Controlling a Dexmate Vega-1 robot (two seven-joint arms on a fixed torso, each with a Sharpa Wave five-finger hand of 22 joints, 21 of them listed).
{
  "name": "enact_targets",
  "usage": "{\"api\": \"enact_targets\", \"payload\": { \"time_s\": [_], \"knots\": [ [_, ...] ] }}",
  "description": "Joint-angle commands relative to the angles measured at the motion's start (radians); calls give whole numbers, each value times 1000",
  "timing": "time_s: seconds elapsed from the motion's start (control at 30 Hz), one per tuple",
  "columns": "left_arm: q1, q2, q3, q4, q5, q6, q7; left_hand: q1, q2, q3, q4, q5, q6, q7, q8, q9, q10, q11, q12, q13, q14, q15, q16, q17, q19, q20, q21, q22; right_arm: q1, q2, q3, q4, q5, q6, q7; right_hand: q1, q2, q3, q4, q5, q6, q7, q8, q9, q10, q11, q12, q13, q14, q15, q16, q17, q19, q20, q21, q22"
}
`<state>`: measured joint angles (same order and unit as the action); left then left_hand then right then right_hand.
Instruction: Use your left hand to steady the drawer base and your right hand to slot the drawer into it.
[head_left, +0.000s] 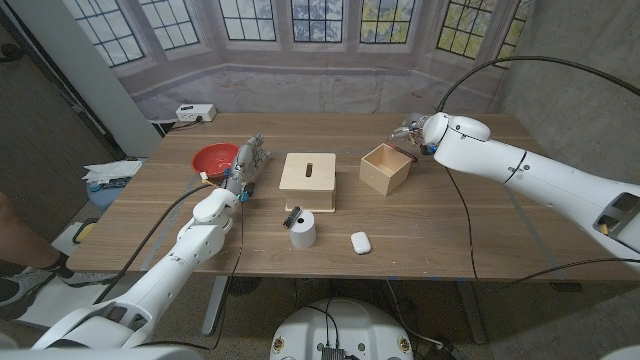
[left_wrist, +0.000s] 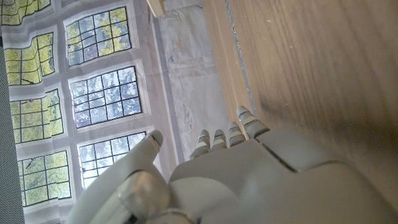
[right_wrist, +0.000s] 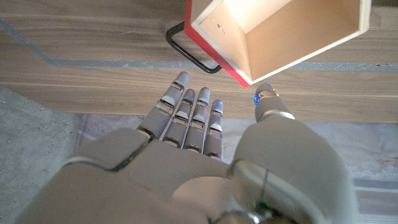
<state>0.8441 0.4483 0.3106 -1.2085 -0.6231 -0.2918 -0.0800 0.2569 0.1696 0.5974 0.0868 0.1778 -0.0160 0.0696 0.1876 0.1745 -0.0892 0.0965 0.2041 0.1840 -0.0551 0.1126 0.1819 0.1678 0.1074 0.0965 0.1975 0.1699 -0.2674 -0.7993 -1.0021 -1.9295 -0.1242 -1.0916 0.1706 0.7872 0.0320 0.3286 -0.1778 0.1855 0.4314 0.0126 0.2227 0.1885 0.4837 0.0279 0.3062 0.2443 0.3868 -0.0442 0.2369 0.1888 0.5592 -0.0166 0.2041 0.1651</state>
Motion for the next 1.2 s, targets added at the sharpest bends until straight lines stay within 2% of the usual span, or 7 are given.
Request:
{"api": "enact_targets", "payload": {
  "time_s": [0.03, 0.3, 0.47, 0.53, 0.57, 0.63, 1.2],
  "knots": [
    [3, -1, -4, 8, -4, 9, -4, 11, -1, 3, -2, -2, 6, 2, 2, 3, 7, 1, 3, 1, 11, 4, -2, 1, 10, -2, 3, 6, 51, 26, -81, 13, -45, -72, 19, 21, -1, 8, 3, 5, 28, -4, 11, 5, 23, -6, 12, 5, 23, -41, 8, 7, 22, -3, 7, 5],
    [8, 1, -6, 5, -14, 18, -14, 11, -1, 5, -3, -3, 8, 2, 2, 3, 7, 4, 2, 2, 11, 5, -3, 2, 10, -1, 3, 6, 79, 48, -130, 45, -67, -89, 30, 42, -3, 9, 3, 5, 57, -15, 16, 6, 41, -12, 20, 9, 40, -49, 11, 8, 36, -6, 8, 5],
    [15, 2, -7, 1, -14, 21, -11, 10, -1, 7, -3, -3, 11, 1, 2, 4, 8, 5, 2, 2, 10, 6, -3, 2, 10, -1, 3, 6, 115, 65, -194, 66, -100, -110, 44, 59, -2, 13, 0, 6, 67, -16, 15, 6, 50, -16, 25, 10, 52, -54, 13, 9, 42, -7, 7, 5],
    [17, 2, -8, 1, -15, 22, -11, 10, -2, 7, -3, -3, 12, 1, 2, 4, 9, 5, 3, 2, 11, 7, -3, 2, 10, 0, 3, 6, 126, 68, -214, 71, -110, -116, 49, 65, -2, 14, 0, 6, 70, -18, 15, 7, 53, -15, 26, 11, 55, -57, 14, 9, 44, -8, 7, 5],
    [17, 2, -8, 1, -16, 22, -11, 10, -2, 7, -3, -3, 13, 1, 2, 4, 8, 4, 2, 2, 11, 8, -3, 2, 10, 0, 3, 6, 129, 69, -219, 72, -112, -117, 49, 73, -2, 15, -1, 7, 73, -19, 15, 7, 64, -7, 31, 12, 57, -58, 13, 9, 45, -9, 6, 5],
    [17, 1, -8, 3, -15, 21, -10, 10, -2, 7, -3, -3, 14, 2, 3, 4, 9, 5, 3, 2, 11, 8, -3, 2, 10, -1, 3, 6, 130, 71, -224, 75, -114, -118, 49, 78, -3, 15, 0, 6, 75, -20, 13, 7, 62, -15, 31, 13, 60, -60, 14, 10, 46, -9, 5, 5],
    [19, -4, -6, -1, -16, 23, -10, 7, -3, 10, -3, -3, 21, 3, 3, 4, 13, 7, 3, 2, 12, 9, -3, 3, 11, 1, 3, 6, 132, 86, -249, 92, -132, -140, 30, 121, -10, 16, 1, 6, 120, -28, 18, 8, 100, -25, 49, 20, 106, -78, 27, 13, 68, -16, 5, 6]
  ]
}}
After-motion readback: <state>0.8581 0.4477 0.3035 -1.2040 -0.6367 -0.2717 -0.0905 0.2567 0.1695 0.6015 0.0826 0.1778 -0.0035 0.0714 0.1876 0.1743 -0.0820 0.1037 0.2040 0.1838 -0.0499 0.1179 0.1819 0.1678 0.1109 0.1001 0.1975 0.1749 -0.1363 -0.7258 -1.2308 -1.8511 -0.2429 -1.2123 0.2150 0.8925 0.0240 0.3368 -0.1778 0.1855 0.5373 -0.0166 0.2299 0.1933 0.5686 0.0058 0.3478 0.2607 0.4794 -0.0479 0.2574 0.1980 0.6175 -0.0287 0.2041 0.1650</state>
